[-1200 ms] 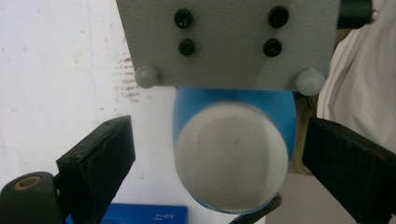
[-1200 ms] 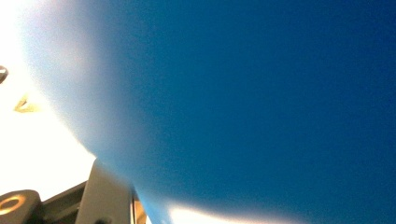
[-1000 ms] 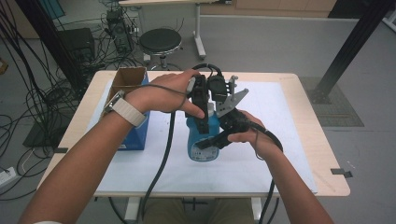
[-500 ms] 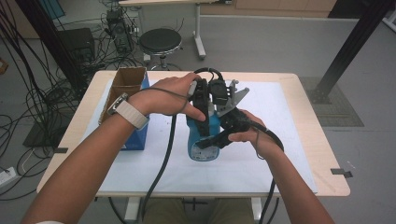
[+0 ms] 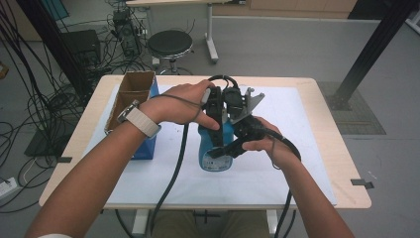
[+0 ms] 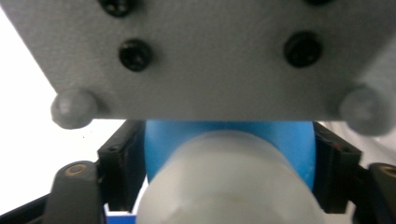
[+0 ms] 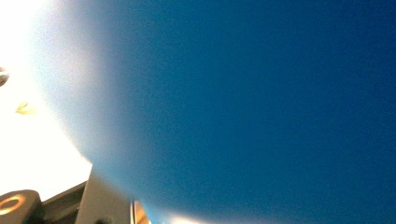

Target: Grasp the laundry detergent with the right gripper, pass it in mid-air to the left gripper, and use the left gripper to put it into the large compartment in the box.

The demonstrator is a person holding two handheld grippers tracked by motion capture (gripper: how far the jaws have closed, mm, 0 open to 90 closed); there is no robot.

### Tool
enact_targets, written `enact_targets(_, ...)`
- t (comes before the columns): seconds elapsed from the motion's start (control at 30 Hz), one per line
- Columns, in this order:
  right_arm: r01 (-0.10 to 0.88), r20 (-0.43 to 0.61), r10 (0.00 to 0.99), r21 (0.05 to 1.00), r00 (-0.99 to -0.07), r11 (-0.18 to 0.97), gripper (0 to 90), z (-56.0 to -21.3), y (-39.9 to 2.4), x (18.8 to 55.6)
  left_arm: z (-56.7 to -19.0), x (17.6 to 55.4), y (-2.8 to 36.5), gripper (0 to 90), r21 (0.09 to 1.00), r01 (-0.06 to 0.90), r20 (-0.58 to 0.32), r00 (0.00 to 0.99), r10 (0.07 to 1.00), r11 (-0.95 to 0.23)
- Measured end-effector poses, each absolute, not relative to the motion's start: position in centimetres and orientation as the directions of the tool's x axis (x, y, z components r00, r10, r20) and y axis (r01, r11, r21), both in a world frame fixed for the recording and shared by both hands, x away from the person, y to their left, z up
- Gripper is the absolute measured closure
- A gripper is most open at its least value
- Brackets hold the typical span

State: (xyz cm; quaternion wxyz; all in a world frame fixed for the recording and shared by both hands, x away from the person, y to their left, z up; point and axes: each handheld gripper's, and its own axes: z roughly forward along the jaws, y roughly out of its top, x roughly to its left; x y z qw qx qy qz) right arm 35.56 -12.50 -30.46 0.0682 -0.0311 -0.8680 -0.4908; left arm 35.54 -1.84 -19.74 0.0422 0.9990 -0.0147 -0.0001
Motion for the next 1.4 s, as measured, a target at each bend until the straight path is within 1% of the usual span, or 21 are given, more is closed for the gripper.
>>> enact_targets(0.1,0.124,0.156,-0.018,0.848,-0.988,0.516,43.1,-30.5,-12.6,35.5,-19.8,35.6,-1.9,30.5,0.081,-0.031,-0.004,1.0,-0.031,-0.996)
enact_targets(0.2,0.105,0.129,-0.009,0.846,-0.992,0.523,43.1,-30.5,-12.6,35.6,-20.1,35.6,-1.9,32.7,0.073,-0.032,-0.013,0.999,-0.033,-0.997)
enact_targets(0.23,0.125,0.151,-0.008,0.844,-0.989,0.522,43.1,-30.5,-12.6,35.5,-20.1,35.6,-2.0,32.9,0.071,-0.031,-0.015,0.999,-0.032,-0.997)
enact_targets(0.3,0.123,0.152,-0.012,0.844,-0.988,0.522,43.1,-30.5,-12.6,35.5,-20.2,35.6,-2.0,34.2,0.071,-0.031,-0.018,0.999,-0.033,-0.997)
enact_targets(0.4,0.113,0.137,-0.006,0.843,-0.991,0.527,43.1,-30.6,-12.6,35.6,-20.3,35.6,-2.0,34.6,0.07,-0.032,-0.02,0.999,-0.033,-0.997)
enact_targets(0.43,0.113,0.146,-0.022,0.845,-0.989,0.523,43.1,-30.6,-12.6,35.5,-20.3,35.6,-2.0,34.8,0.07,-0.032,-0.02,0.999,-0.033,-0.997)
enact_targets(0.73,0.114,0.144,-0.016,0.843,-0.989,0.526,43.0,-30.8,-12.5,35.6,-20.5,35.8,-1.7,36.2,0.081,-0.024,-0.031,0.999,-0.027,-0.996)
enact_targets(1.07,0.098,0.121,-0.007,0.838,-0.993,0.537,42.9,-31.0,-12.4,35.6,-20.7,35.8,-1.5,37.2,0.086,-0.02,-0.036,0.999,-0.023,-0.996)
enact_targets(1.1,0.088,0.105,-0.002,0.838,-0.994,0.539,42.9,-31.0,-12.4,35.7,-20.7,35.9,-1.5,37.2,0.085,-0.02,-0.037,0.999,-0.023,-0.996)
enact_targets(1.13,0.098,0.12,-0.007,0.838,-0.993,0.538,42.9,-31.0,-12.4,35.7,-20.7,35.9,-1.5,37.1,0.085,-0.02,-0.037,0.999,-0.023,-0.996)
enact_targets(1.4,0.099,0.122,-0.007,0.84,-0.993,0.534,42.9,-31.1,-12.3,35.7,-20.8,36.0,-1.3,37.1,0.093,-0.013,-0.04,0.999,-0.017,-0.996)
